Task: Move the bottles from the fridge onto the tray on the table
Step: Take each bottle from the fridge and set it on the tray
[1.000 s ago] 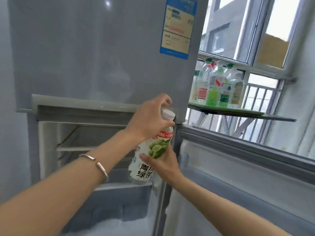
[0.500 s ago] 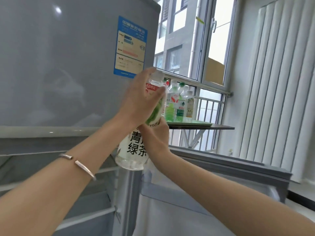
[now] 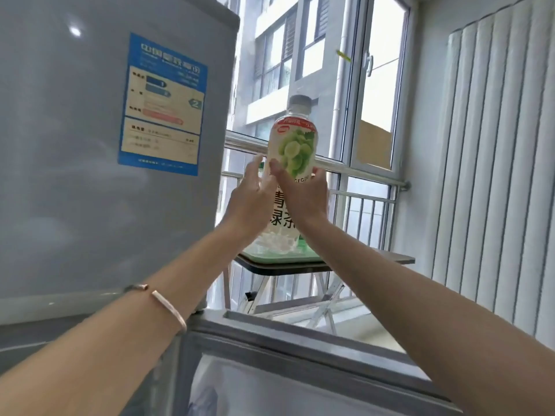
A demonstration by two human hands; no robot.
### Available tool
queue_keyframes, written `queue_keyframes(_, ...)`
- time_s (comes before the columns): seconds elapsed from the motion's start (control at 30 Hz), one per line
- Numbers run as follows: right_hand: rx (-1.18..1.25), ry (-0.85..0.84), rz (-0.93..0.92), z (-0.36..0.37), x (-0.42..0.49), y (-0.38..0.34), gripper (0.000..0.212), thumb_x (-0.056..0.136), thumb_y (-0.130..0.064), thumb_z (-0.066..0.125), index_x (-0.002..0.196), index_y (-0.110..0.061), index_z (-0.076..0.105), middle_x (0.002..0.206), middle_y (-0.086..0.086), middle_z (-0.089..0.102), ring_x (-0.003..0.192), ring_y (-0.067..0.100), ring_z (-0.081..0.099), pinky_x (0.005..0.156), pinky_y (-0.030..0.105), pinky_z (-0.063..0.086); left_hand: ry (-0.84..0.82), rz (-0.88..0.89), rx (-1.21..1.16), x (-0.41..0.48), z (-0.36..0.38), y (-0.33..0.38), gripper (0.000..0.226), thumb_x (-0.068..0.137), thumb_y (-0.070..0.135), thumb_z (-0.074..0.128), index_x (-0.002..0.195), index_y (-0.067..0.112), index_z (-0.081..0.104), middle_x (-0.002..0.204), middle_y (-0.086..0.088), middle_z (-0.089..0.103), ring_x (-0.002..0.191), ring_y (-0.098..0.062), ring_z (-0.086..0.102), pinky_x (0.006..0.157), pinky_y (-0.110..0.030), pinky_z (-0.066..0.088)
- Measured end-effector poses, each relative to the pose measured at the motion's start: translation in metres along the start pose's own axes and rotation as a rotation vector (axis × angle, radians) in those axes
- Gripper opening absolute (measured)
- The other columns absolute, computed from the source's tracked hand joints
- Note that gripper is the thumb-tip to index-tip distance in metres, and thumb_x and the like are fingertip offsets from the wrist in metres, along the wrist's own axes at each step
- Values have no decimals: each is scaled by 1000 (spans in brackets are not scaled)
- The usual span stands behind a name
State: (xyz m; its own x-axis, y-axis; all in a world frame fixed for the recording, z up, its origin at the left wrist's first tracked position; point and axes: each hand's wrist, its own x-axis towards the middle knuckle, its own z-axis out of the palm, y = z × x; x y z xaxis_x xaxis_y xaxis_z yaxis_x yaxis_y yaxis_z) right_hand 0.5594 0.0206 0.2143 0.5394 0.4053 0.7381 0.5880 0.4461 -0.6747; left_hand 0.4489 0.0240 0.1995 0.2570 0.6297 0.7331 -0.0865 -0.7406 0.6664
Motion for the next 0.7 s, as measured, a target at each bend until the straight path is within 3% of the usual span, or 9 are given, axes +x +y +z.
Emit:
queue_keyframes(0.07, 19, -10, 41, 12, 14, 19, 78, 67, -62, 73, 122, -14, 48, 102, -2, 68, 87, 15, 67, 78, 37, 57, -49, -92, 53, 11, 4, -20, 64, 94, 28, 52, 150, 32, 21, 141, -6, 49, 101, -11, 57, 77, -30, 50)
queue_keyframes(0.13, 10, -46, 58, 24, 25, 39, 80, 65, -63, 74, 123, -15, 46, 106, -1, 67, 93, 20, 67, 84, 41, 56, -104, -140, 97, 19, 10, -40, 82, 85, 21, 66, 151, 31, 19, 144, -6, 47, 115, -20, 57, 92, -42, 52)
queue_keyframes(0.17, -4, -67, 58, 29, 27, 48, 79, 65, -63, 73, 122, -16, 46, 106, -1, 67, 94, 20, 66, 86, 43, 56, -120, -157, 103, 21, 11, -49, 88, 82, 18, 70, 151, 31, 18, 144, -5, 47, 117, -21, 56, 92, -42, 53)
queue_keyframes(0.27, -40, -143, 45, 41, 33, 77, 75, 68, -59, 75, 122, -15, 46, 102, -4, 63, 91, 18, 65, 82, 36, 54, -141, -213, 117, 29, 18, -73, 90, 83, 3, 69, 152, 27, 16, 139, -8, 50, 105, -17, 57, 71, -25, 53)
queue_keyframes(0.3, -41, -157, 45, 44, 35, 84, 73, 70, -57, 75, 122, -15, 47, 100, -6, 61, 90, 17, 63, 79, 31, 51, -133, -225, 133, 32, 20, -81, 90, 83, 2, 68, 152, 27, 15, 141, -9, 49, 108, -18, 56, 71, -24, 52)
queue_keyframes(0.43, -25, -171, 70, 50, 46, 101, 69, 72, -58, 73, 120, -16, 48, 100, -5, 61, 91, 17, 62, 78, 29, 46, -80, -235, 203, 43, 23, -97, 95, 81, 3, 71, 153, 28, 14, 145, -12, 46, 124, -27, 54, 94, -43, 53)
queue_keyframes(0.53, -20, -180, 92, 55, 51, 115, 71, 70, -62, 73, 120, -17, 50, 105, -3, 65, 98, 21, 65, 84, 35, 52, -78, -239, 223, 49, 27, -102, 94, 80, 5, 72, 153, 29, 16, 140, -14, 50, 121, -28, 57, 92, -47, 54)
queue_keyframes(0.7, -24, -210, 96, 55, 50, 124, 75, 70, -63, 72, 124, -17, 49, 112, 1, 67, 101, 21, 64, 84, 32, 50, -59, -227, 286, 48, 33, -112, 95, 77, 9, 77, 151, 27, 20, 143, -14, 48, 124, -31, 54, 96, -46, 52)
